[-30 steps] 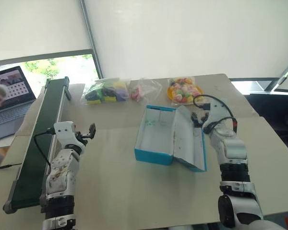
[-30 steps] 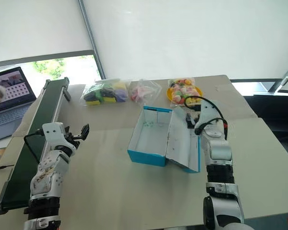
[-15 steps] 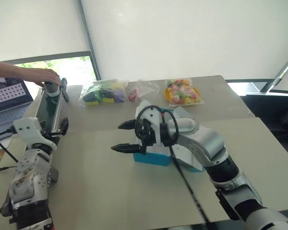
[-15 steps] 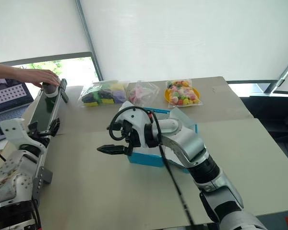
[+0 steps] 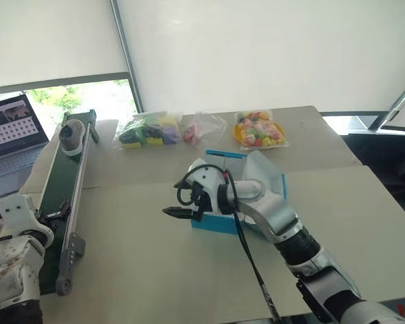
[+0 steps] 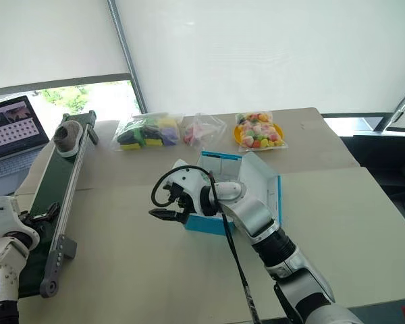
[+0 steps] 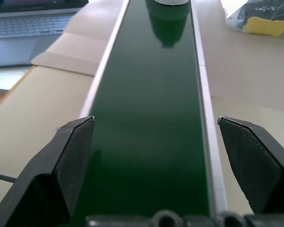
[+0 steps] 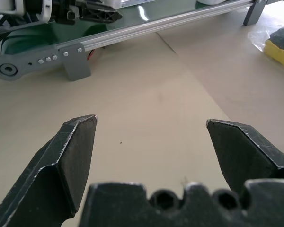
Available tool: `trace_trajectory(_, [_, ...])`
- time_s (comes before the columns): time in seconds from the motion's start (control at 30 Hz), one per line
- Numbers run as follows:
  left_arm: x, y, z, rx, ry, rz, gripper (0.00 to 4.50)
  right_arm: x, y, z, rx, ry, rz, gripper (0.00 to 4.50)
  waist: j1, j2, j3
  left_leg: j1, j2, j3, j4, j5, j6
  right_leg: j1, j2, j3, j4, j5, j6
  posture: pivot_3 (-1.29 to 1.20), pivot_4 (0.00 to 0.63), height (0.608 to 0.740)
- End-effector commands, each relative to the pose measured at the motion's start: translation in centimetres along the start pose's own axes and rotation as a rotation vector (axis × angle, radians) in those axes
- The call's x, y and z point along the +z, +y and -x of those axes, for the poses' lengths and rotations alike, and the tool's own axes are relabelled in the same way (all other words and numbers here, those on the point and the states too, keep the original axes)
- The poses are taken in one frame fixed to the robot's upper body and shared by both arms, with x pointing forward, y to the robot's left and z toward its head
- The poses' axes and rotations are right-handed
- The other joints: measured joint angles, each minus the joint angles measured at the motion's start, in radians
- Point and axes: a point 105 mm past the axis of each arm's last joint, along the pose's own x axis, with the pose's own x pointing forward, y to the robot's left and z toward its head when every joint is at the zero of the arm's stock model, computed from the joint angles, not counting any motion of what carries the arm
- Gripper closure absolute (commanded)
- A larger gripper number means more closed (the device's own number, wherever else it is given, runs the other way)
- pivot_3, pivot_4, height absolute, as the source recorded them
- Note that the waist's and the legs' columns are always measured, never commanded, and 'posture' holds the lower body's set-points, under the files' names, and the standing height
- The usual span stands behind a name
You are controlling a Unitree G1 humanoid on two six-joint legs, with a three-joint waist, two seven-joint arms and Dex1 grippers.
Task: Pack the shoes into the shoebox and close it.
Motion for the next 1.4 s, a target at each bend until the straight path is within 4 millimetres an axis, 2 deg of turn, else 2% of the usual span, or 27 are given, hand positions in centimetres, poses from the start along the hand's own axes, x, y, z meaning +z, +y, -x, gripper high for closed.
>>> trace_trajectory(0.03, [0.9,-0.6,-0.1,0.003,-0.036,-0.017,0.0,1.1,-0.5,0.5,-0.031,-0.042,0.02,0.1,0.0,0.0,0.0,0.0,0.0,0.0,0.0,0.0,0.0,0.0,0.0,0.0,0.0,0.0,0.0,0.0,0.15,0.64])
trace_trajectory(0.47, [1.6,0.1,-0.5,0.094,-0.063,-0.055,0.0,0.7,0.0,0.7,-0.009,-0.029,-0.001,0.1,-0.003,0.0,0.0,0.0,0.001,-0.002,0.0,0.002,-0.004,0.0,0.001,-0.001,-0.002,0.0,0.0,0.0,0.15,0.64])
trace_trajectory(0.83, [1.3,0.2,-0.8,0.101,-0.05,-0.05,0.0,1.0,0.1,0.8,-0.012,-0.043,-0.006,0.1,-0.003,0.0,0.0,0.0,0.001,-0.003,-0.001,0.002,-0.005,0.0,0.001,-0.001,-0.002,0.0,0.0,0.0,0.15,0.64])
trace_trajectory(0.93, [0.4,0.7,-1.1,0.141,-0.009,-0.05,0.0,1.2,0.1,0.8,-0.013,-0.051,-0.007,0.1,-0.002,0.0,0.0,0.0,0.0,-0.003,-0.001,0.002,-0.005,0.0,0.001,-0.001,-0.002,0.0,0.0,0.0,0.15,0.64])
trace_trajectory(1.13, [-0.5,-1.6,-1.7,0.095,0.031,0.007,0.0,1.8,0.1,1.0,-0.015,-0.067,-0.005,0.1,0.001,0.0,0.0,0.0,0.0,-0.003,-0.001,0.002,-0.005,0.0,0.0,-0.001,-0.002,0.0,0.0,0.0,0.15,0.64])
trace_trajectory(1.23, [-0.2,-2.6,-1.8,0.065,0.013,0.027,0.71,2.1,0.0,1.1,-0.021,-0.074,-0.002,0.0,0.006,0.0,0.0,0.0,0.0,-0.003,-0.001,0.002,-0.005,0.001,0.0,-0.001,-0.002,0.0,0.0,0.0,0.15,0.64])
trace_trajectory(1.33, [0.5,-3.5,-1.9,0.042,-0.017,0.069,1.77,2.2,-0.2,1.1,-0.026,-0.076,-0.001,0.0,0.015,0.0,0.0,0.0,0.0,-0.004,-0.001,0.003,-0.006,0.001,0.0,-0.001,-0.002,0.0,0.0,0.0,0.15,0.64])
trace_trajectory(1.4, [1.2,-3.9,-1.9,0.03,-0.049,0.093,1.91,2.2,-0.2,1.2,-0.028,-0.076,-0.002,0.0,0.025,0.0,0.0,0.0,0.0,-0.005,-0.001,0.004,-0.007,0.001,0.001,-0.001,-0.002,0.0,0.0,0.0,0.15,0.64])
